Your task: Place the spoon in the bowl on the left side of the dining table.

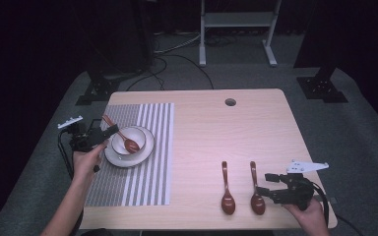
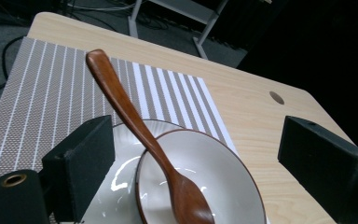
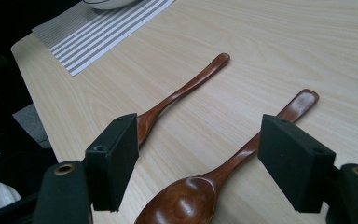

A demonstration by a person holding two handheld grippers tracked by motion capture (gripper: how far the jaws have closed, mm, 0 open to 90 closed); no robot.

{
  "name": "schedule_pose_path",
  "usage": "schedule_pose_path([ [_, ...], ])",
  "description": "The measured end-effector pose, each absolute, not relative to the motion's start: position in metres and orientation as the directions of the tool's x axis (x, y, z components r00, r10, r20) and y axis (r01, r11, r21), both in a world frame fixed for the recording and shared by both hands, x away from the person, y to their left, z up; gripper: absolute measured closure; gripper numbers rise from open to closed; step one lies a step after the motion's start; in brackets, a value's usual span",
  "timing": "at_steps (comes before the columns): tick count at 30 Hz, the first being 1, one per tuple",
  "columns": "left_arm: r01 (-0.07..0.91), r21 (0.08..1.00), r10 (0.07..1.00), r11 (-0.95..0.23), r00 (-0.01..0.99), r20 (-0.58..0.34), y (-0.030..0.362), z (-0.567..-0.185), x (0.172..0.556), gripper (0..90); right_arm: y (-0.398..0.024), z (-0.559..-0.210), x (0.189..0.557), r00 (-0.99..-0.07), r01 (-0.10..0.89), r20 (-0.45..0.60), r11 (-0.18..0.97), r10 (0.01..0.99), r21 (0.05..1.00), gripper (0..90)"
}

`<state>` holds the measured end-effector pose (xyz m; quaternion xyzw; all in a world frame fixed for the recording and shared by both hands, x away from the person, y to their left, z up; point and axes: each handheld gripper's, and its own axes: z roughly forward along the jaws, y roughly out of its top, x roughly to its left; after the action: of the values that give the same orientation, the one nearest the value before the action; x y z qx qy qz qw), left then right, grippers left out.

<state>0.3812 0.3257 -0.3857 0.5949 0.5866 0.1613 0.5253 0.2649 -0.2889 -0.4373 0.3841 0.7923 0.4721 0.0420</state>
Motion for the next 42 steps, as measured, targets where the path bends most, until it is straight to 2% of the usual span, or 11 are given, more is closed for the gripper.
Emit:
schedule_pose_path([
  [23, 0.527, 0.838, 0.86, 0.143, 0.353, -0.368, 0.288, -0.377, 0.376, 9.8, -0.302, -0.437, 0.264, -0.681, 0.578, 0.31, 0.226, 0.663, 0.784, 27.7],
  [42, 0.536, 0.841, 0.841, 0.071, 0.421, -0.34, 0.259, -0.385, 0.371, 9.8, -0.305, -0.438, 0.264, -0.672, 0.582, 0.316, 0.214, 0.669, 0.784, 27.7],
])
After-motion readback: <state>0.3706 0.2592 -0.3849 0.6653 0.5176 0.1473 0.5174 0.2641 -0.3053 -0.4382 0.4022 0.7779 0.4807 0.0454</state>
